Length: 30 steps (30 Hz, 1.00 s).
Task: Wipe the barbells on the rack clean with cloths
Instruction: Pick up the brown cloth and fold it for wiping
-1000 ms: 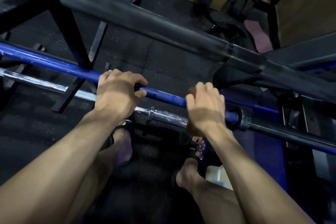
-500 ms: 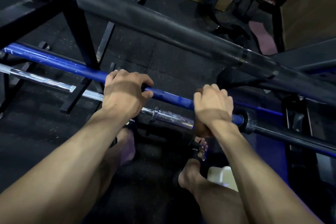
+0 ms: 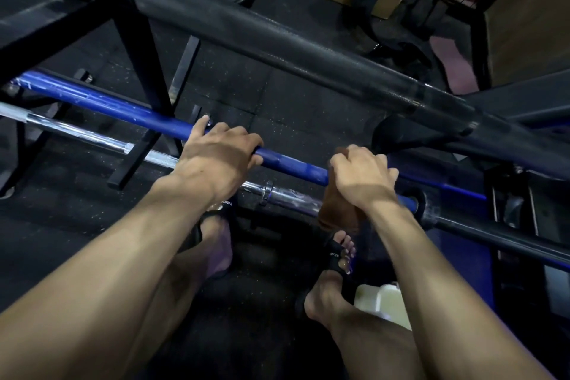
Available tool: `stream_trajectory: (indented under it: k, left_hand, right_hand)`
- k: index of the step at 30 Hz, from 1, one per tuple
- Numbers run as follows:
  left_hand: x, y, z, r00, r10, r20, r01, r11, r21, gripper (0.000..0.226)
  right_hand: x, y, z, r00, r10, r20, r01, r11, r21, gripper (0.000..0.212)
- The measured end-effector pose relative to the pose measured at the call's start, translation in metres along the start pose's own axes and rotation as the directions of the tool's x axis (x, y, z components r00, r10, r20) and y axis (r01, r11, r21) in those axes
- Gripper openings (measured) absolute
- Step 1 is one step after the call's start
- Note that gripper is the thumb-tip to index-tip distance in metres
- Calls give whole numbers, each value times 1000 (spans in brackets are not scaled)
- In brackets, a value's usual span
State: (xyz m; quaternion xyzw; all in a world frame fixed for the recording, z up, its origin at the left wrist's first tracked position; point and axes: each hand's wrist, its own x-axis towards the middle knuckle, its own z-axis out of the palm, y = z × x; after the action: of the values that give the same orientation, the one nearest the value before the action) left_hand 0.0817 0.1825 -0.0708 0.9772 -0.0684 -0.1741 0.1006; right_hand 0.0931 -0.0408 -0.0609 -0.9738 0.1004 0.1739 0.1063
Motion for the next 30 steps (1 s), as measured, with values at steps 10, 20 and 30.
stream_trajectory:
  k: [10, 20, 30]
  left_hand:
    - [1, -5, -8, 1000, 17, -11, -17, 1000, -16, 33]
    - [3, -4, -7, 1000, 2, 6, -2, 999, -35, 33]
    - [1, -6, -8, 999, -34, -11, 33, 998, -58, 34]
  right_hand:
    - [-13, -68, 22, 965, -250, -84, 249, 968, -22, 27]
    - [-1, -47, 5, 1000, 4, -10, -6, 966, -259, 38]
    - [1, -58, 4, 985, -68, 158, 52, 993, 106, 22]
